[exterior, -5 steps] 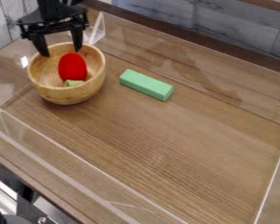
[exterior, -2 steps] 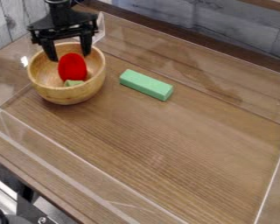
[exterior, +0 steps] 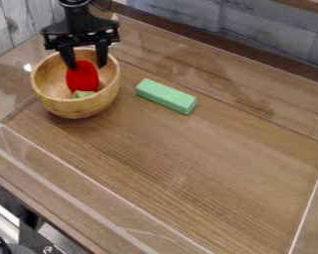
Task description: Move the red fruit to the left
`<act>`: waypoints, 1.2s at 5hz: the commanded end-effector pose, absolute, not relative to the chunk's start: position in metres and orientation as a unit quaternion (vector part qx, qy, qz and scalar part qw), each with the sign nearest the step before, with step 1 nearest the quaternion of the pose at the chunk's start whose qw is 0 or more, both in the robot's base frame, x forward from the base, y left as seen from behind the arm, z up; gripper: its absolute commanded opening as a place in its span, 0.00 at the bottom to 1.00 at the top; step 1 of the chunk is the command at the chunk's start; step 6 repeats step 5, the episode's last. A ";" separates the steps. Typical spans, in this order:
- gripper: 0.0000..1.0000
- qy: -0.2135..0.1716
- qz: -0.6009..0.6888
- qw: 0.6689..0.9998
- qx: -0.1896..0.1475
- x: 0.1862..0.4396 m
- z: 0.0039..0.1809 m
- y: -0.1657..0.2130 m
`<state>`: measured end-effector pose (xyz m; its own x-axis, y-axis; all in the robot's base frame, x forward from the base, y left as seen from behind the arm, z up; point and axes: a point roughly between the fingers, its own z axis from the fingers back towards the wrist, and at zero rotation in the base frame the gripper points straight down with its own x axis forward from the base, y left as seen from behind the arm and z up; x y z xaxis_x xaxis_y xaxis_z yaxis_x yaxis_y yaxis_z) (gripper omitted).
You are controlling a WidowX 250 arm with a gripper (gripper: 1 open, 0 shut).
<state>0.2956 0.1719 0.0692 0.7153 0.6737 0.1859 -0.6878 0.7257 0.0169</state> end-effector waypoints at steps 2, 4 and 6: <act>1.00 -0.114 0.310 0.943 0.044 0.309 0.093 0.179; 0.00 -0.110 0.292 0.949 0.046 0.311 0.092 0.180; 0.00 -0.109 0.296 0.948 0.048 0.311 0.087 0.188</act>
